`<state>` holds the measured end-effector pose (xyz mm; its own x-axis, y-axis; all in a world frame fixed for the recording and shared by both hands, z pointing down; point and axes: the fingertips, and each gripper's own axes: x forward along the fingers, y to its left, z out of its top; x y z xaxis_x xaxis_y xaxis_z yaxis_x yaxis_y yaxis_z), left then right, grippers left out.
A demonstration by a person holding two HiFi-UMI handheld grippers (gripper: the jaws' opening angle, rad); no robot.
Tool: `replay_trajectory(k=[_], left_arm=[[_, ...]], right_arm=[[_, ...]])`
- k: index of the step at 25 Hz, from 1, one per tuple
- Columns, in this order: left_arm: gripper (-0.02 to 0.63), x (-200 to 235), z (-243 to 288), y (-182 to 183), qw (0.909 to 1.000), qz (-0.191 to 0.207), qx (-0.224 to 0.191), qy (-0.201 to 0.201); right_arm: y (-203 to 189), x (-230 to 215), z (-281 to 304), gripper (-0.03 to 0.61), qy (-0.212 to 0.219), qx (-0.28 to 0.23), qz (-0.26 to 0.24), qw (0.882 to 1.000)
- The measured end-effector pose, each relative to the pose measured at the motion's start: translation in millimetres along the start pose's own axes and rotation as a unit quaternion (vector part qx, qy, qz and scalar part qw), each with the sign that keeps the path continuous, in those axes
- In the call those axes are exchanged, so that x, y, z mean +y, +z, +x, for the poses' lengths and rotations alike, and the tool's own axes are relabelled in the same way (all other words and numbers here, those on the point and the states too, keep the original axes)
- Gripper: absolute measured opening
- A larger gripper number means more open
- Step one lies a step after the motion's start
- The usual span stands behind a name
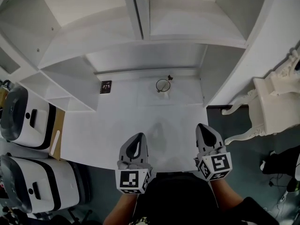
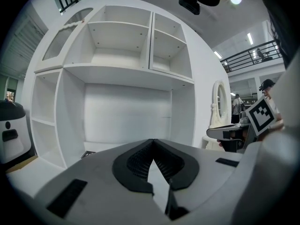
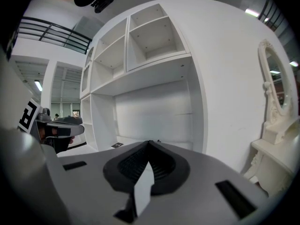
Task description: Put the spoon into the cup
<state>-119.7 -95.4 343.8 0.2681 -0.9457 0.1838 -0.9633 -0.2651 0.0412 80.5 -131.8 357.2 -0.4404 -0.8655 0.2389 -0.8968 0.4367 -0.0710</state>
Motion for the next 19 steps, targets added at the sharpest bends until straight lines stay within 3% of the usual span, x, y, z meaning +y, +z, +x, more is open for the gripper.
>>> replay_trajectory(k=[19], left_arm=[[0.008,-0.4,4.6,-0.7,0.9999,-0.001,-0.002,0.012]], right_arm=[[2.7,-2.0,5.6,0.061,0.008,0.004,0.001,1.0]])
